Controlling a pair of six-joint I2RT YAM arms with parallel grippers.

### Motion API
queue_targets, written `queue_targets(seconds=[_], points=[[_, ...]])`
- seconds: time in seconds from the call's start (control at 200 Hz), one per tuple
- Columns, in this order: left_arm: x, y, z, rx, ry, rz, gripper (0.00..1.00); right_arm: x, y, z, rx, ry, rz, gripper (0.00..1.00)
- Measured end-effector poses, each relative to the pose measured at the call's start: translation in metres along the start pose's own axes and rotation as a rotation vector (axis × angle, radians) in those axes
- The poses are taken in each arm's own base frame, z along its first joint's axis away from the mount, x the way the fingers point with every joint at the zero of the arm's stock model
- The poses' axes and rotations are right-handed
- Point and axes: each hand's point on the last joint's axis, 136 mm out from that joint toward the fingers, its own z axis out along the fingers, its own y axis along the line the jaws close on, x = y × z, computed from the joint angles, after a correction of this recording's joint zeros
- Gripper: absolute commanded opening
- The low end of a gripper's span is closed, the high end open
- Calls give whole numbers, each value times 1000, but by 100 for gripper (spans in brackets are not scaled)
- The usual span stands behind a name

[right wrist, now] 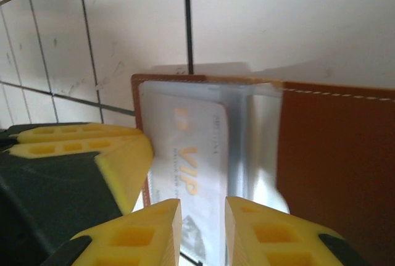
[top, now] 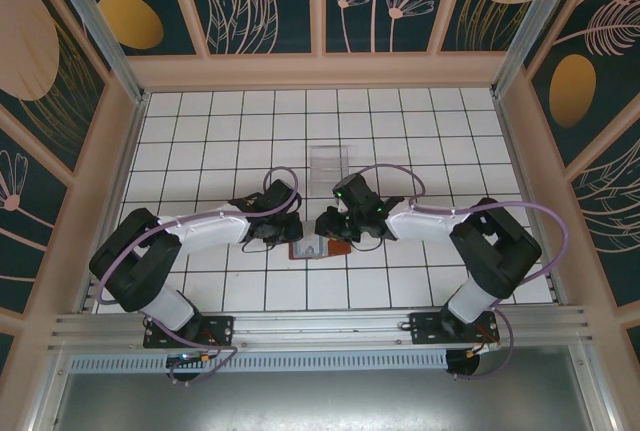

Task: Take the credit cards out of the card holder

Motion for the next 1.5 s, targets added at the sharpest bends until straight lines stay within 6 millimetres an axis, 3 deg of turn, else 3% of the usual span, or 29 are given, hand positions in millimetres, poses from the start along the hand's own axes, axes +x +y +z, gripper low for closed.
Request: queue_targets(seconds=[0.14,0.791,1.501], points=[[-1,-1,0,6,-7,1,15,0,8,1,-38,6,-11,26],[-2,-2,2,19,-18,3,15,5,-5,14,-7,39,8,26],[-2,-3,2,23,-20,5,15,7,-2,20,-13,56,-2,26]])
